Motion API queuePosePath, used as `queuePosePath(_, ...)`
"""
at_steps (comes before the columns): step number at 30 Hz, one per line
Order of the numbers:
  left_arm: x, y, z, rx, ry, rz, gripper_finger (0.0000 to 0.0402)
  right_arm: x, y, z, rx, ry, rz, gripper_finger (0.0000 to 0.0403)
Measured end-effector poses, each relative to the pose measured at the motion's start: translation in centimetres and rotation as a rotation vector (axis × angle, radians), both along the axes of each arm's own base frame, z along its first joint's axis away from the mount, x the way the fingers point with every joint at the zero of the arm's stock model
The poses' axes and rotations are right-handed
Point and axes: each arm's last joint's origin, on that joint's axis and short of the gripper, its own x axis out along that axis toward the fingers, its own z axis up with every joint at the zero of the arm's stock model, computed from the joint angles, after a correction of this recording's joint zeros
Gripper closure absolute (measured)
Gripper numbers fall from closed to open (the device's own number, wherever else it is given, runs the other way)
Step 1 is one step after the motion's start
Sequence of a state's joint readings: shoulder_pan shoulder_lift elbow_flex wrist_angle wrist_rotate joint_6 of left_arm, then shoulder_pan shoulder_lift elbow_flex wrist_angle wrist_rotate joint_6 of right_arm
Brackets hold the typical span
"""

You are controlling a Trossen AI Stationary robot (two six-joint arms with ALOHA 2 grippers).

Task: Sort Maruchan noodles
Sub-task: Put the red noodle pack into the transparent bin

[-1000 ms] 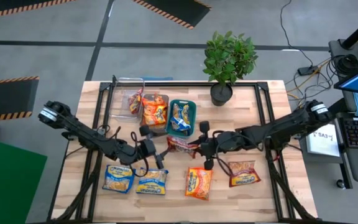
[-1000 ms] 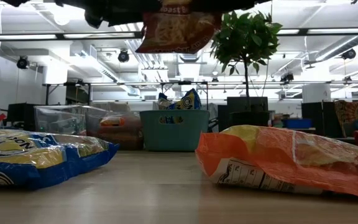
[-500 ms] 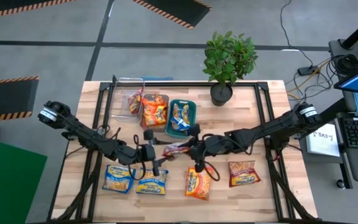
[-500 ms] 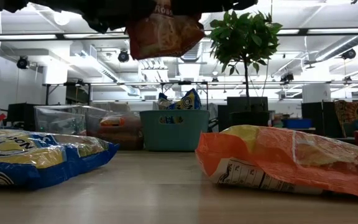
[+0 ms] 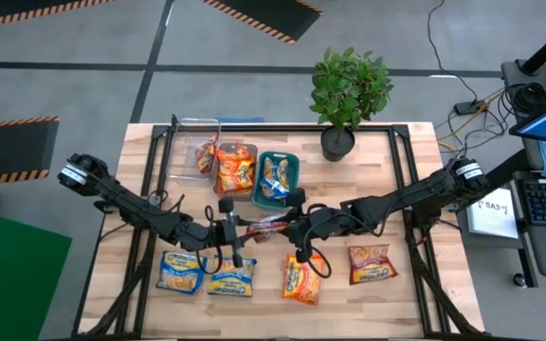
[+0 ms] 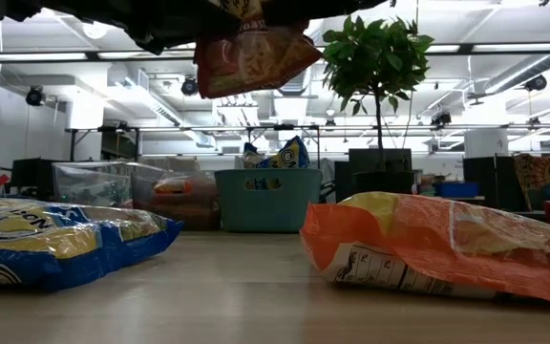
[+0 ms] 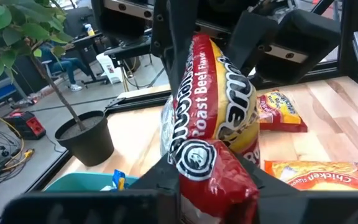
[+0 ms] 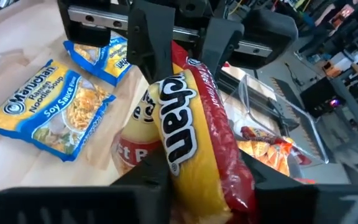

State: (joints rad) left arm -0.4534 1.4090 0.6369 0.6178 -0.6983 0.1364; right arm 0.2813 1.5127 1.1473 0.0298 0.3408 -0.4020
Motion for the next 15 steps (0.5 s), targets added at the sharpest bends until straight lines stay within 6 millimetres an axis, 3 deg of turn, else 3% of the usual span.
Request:
queuePosePath(8,-0.1,0.1,0.2,0.007,-0.006,0.014,0.0364,-0.4,-0.5,0.5,0.046,0.012,-0.054,0.0234)
queuePosePath(15,-1.7,1.4,1.7,0.072,0.022,0.243,0.0365,-2.4,-1.6,2.9,-0.02,-0.039,-0.223,0.0182)
